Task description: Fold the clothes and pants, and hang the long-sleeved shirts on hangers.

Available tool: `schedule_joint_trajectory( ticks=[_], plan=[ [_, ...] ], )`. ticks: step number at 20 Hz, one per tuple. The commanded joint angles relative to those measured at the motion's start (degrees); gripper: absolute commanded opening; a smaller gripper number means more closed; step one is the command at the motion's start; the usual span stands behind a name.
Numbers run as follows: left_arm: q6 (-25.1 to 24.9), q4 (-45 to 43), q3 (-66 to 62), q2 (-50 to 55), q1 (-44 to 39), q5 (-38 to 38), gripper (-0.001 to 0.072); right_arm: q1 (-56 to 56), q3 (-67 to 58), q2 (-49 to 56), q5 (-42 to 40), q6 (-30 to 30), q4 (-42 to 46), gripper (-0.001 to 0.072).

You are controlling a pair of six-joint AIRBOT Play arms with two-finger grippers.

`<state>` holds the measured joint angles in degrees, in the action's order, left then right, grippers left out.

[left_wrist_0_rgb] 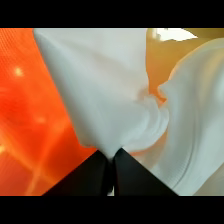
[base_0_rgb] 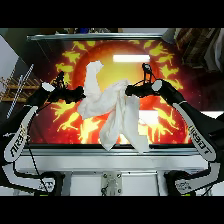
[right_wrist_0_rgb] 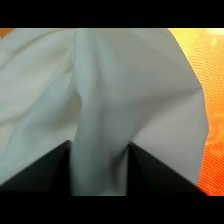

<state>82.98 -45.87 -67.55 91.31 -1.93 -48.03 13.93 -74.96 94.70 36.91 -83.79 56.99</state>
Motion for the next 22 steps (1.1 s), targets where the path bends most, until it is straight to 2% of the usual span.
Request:
schedule_joint_trajectory(
  ticks=[1,4,7,11,14,19,22],
  plan=[
    [-0.1,-0.3,-0.3,-0.2,0.5,0.1,0.0016,0.4,-0.1,0.2,-3.4,2.8,-0.6,0.0033],
    [-0.1,-1.1,-5.0,-4.3,4.4,0.0,0.0016,-1.8,-2.1,-8.0,-0.8,5.4,6.2,0.0033],
    [-0.1,-1.0,-15.6,-13.9,10.0,-1.0,0.0016,-4.5,-7.0,-22.3,4.5,5.4,15.5,0.0033],
    [-0.2,-1.1,-26.7,-27.6,14.1,-0.9,0.0016,-7.1,-8.9,-41.9,4.0,5.3,15.4,0.0033],
    [-1.5,-1.1,-31.7,-34.9,14.5,-0.3,0.0016,-7.2,-8.9,-52.0,4.0,4.2,15.5,0.0033],
    [-1.6,-1.1,-33.2,-41.3,14.5,2.0,0.0016,-7.2,-8.9,-58.6,4.1,1.7,15.5,0.0033],
    [-1.6,-1.1,-33.2,-39.2,14.5,0.3,0.0017,-7.2,-8.9,-56.9,4.6,-3.8,16.5,0.0033]
  ],
)
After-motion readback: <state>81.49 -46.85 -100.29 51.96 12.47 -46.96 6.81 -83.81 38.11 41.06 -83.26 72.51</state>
